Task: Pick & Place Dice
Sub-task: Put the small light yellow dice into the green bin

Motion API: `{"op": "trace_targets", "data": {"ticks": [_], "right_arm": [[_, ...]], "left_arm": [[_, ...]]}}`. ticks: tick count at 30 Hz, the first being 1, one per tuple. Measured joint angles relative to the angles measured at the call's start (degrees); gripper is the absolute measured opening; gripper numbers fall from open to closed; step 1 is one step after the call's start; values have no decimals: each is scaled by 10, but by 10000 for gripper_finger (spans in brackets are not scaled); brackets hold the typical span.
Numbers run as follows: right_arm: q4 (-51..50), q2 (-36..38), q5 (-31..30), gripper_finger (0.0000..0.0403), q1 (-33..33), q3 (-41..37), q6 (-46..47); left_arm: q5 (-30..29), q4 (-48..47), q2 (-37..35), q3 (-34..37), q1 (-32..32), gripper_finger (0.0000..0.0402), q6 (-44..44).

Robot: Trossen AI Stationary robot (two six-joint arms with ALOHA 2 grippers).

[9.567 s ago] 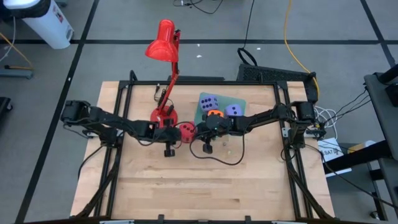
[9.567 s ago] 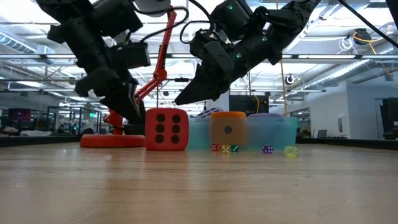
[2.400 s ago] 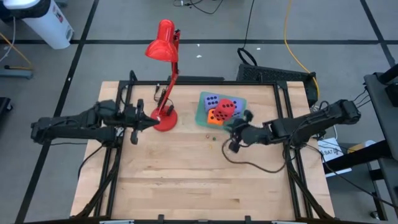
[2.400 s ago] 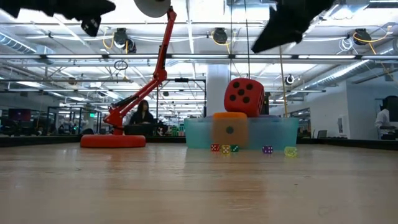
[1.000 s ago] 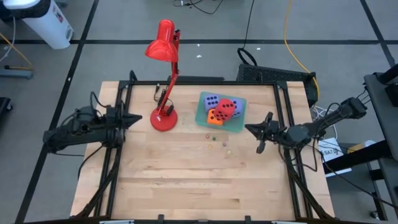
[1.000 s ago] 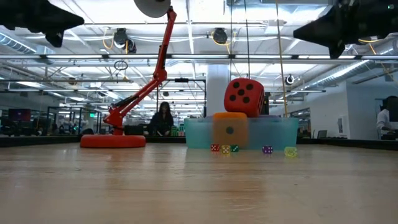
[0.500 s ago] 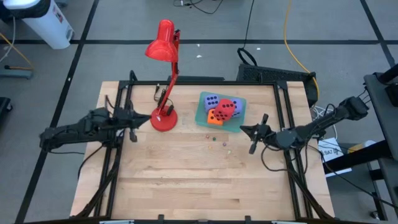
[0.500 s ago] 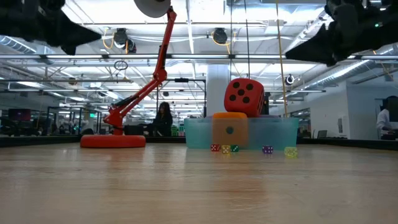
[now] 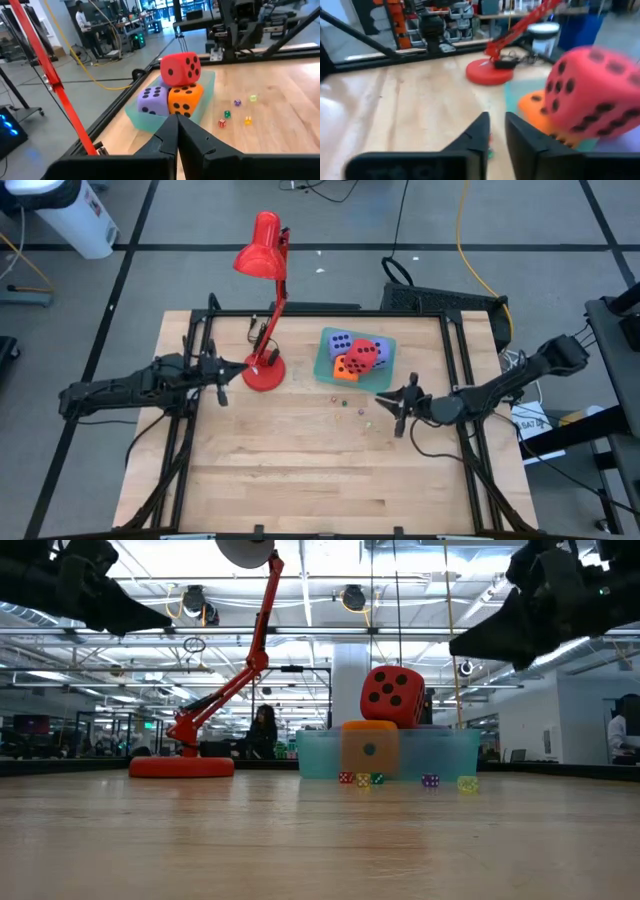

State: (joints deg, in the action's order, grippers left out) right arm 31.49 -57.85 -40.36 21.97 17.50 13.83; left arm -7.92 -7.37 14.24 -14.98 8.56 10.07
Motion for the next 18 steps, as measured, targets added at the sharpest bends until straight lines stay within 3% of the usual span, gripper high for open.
{"op": "trace_targets", "data": {"ticks": [3,8,18], "right_arm": [[0,-46,-1,107,7,7,91],[-1,-145,-18,161,32,37,110],[-3,-241,-17,192,85,77,126]], "left_arm": [[0,6,0,0,0,22,-1],[0,11,4,0,0,25,-1],[0,8,4,0,0,26,-24]]}}
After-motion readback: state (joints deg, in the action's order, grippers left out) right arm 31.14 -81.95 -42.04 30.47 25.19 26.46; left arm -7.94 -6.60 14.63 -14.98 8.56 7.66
